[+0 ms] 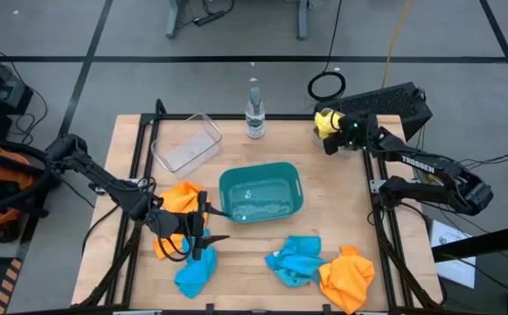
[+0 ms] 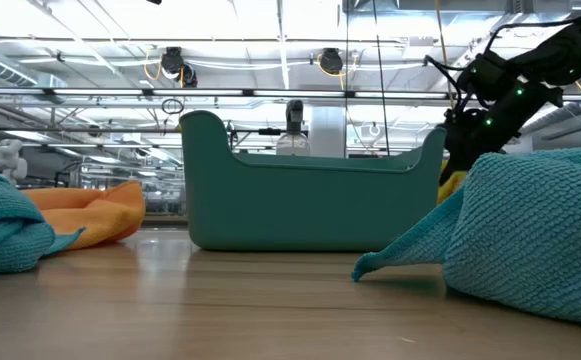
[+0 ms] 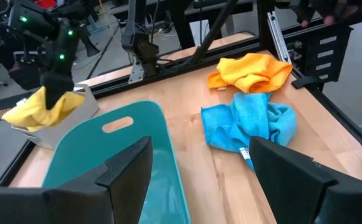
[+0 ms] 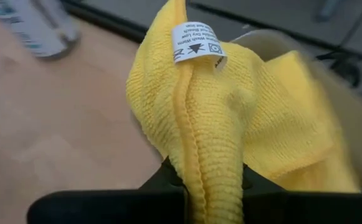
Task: Sort microfiber towel by color & place in baskets
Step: Put the yellow towel into the gray bin
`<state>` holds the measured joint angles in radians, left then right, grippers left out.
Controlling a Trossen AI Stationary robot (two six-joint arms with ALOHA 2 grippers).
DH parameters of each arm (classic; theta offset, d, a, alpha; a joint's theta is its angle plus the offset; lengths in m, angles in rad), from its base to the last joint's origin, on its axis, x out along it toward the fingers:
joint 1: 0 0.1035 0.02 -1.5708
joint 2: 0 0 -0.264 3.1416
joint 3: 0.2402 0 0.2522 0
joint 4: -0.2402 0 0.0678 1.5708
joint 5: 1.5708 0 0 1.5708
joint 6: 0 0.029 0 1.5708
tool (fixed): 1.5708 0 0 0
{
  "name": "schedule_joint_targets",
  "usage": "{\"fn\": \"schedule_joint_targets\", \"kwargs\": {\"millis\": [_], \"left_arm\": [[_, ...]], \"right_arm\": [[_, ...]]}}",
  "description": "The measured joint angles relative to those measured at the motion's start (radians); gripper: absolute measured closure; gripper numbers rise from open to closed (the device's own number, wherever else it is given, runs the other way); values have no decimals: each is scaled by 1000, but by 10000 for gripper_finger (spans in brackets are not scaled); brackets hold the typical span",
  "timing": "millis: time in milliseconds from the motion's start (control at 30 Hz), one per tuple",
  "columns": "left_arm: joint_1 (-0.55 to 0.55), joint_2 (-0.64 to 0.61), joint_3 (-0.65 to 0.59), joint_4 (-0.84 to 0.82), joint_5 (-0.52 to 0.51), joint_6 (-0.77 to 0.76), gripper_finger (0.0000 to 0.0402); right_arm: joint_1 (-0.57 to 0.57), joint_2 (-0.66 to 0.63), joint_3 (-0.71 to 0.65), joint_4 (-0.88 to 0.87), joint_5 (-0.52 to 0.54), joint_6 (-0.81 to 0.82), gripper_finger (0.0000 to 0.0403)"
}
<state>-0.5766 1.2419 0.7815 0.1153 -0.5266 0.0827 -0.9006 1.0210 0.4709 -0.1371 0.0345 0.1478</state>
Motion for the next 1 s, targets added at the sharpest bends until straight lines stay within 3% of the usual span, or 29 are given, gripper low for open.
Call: {"fn": "schedule_joint_targets", "kwargs": {"millis": [233,633,767,1000], "left_arm": [[0,0,0,2,0,0,130],[0,0,0,-3,0,-2,130],[0,0,0,-6,0,-2,130],[0,0,0,-10,0,-8,130]], "right_arm": [[-19,19,0,-12,149,-83,387],[-18,190,2,-4,182,-75,376],[-14,162,2,-9,196,-27,340],[-14,63,2,-84,203,1,237]]}}
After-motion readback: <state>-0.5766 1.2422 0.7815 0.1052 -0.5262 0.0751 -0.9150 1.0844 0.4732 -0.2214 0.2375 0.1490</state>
